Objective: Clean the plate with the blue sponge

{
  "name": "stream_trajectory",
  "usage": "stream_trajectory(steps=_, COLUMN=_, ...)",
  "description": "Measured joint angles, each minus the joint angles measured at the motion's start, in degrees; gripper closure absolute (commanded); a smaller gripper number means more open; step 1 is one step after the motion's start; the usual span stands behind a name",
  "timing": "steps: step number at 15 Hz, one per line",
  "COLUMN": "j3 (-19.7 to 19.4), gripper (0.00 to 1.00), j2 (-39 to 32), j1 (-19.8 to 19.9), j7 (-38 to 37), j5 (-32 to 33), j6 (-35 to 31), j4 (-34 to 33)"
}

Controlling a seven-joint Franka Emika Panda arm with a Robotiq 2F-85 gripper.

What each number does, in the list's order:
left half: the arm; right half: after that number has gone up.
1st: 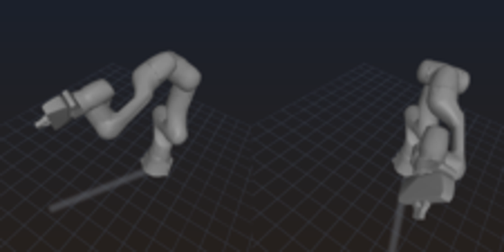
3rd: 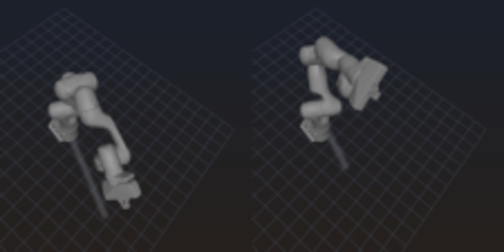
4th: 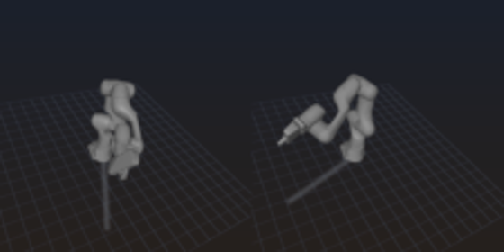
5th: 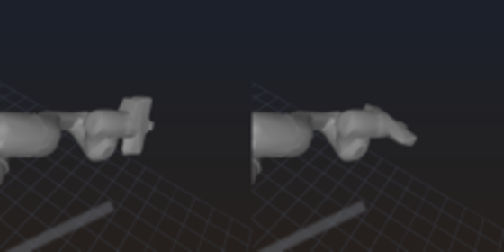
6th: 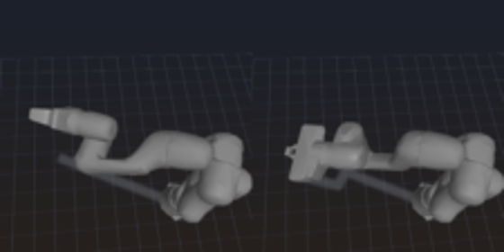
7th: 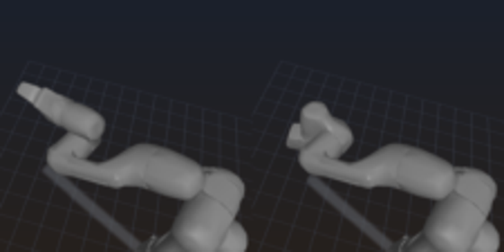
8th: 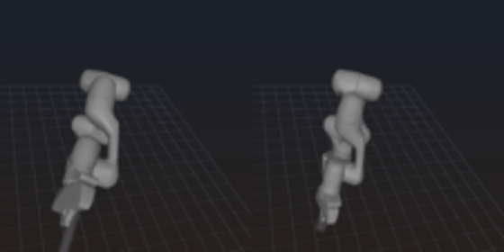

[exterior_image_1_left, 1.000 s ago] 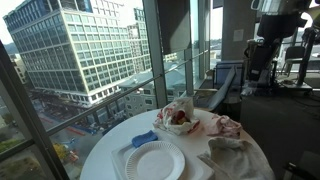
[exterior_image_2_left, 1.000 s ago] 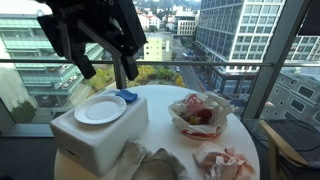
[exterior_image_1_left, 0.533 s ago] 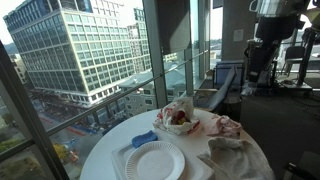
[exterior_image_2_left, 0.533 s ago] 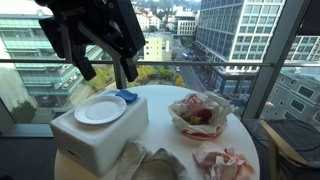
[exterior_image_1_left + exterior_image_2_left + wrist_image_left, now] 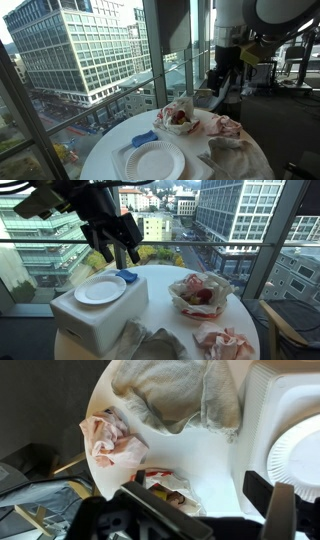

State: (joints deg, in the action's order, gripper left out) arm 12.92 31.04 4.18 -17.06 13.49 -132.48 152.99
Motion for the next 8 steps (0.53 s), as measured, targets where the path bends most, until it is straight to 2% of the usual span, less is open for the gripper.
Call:
stream_trajectory(steps=3, j3=1.55, gripper=0.0, j2=-10.35, j1=1.25, j7=-5.8, j5=1.77, j6=-1.25, j4=-6.83)
stream_trajectory(steps=8, j3=1.07, gripper=0.0, j2=-25.09, j1=-0.98, j7=-6.12, j5=1.81, j6=-2.62, j4=-18.47)
